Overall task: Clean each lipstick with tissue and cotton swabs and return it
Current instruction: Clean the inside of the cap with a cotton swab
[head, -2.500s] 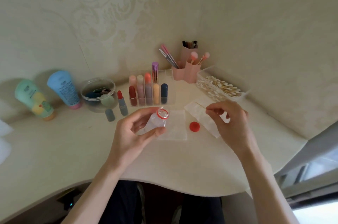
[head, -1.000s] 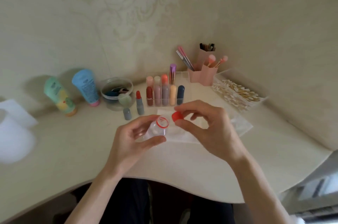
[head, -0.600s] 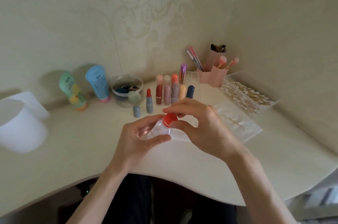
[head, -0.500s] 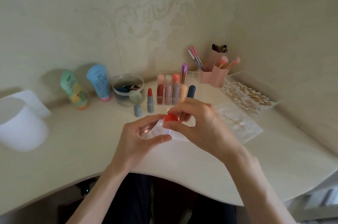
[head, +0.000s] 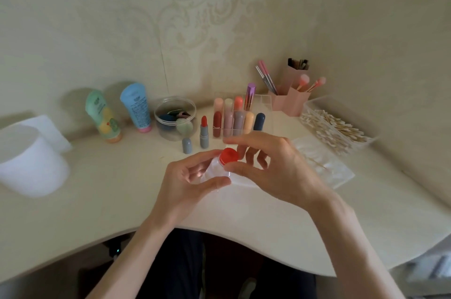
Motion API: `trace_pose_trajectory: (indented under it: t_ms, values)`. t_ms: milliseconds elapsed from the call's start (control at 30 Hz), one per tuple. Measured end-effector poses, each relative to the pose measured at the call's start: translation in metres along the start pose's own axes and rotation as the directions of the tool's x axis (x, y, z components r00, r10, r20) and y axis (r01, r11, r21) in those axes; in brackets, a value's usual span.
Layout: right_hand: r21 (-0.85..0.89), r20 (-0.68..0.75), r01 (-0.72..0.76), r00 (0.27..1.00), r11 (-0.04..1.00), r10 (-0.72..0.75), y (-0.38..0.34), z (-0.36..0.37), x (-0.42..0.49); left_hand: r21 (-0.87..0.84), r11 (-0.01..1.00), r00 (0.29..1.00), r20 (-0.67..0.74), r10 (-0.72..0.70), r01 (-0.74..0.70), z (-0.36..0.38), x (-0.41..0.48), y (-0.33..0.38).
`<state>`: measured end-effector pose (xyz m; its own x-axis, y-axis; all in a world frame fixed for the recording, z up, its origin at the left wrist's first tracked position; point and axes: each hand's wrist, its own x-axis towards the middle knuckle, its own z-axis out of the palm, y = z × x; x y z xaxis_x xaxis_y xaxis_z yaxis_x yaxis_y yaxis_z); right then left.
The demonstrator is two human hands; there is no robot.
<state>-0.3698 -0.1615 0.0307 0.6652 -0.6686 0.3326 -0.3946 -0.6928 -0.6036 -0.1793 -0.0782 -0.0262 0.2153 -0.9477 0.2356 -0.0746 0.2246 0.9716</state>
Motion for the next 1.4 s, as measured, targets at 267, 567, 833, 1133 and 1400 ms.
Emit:
trace_pose_trajectory:
  t_ms: [267, 567, 833, 1133, 1400]
  values:
    - [-0.15, -0.182, 0.023, 0.982, 0.988, -0.051, -0.005, 0.025, -0.002, 0.147, 0.988, 0.996, -0.06, 0.062, -0.052, 0.004, -0.003, 0.0]
    - [-0.243, -0.306, 0.064, 0.942, 0.968, -0.139, -0.012, 0.039, 0.0, 0.37, 0.908, 0.95, -0.154, 0.271, -0.199, 0.013, -0.009, -0.005]
    - [-0.099, -0.33, -0.129, 0.94, 0.987, 0.09, 0.005, 0.0, -0.016, 0.427, 0.877, 0.969, -0.003, 0.246, -0.221, 0.046, 0.015, -0.001]
    - [-0.086, -0.616, -0.528, 0.695, 0.845, 0.372, 0.068, -0.117, -0.08, 0.659, 0.662, 0.934, 0.255, 0.251, -0.357, 0.098, 0.025, -0.019]
    - [-0.112, -0.708, -0.683, 0.564, 0.722, 0.424, 0.132, -0.16, -0.119, 0.732, 0.59, 0.94, 0.258, 0.224, -0.341, 0.099, 0.028, -0.033]
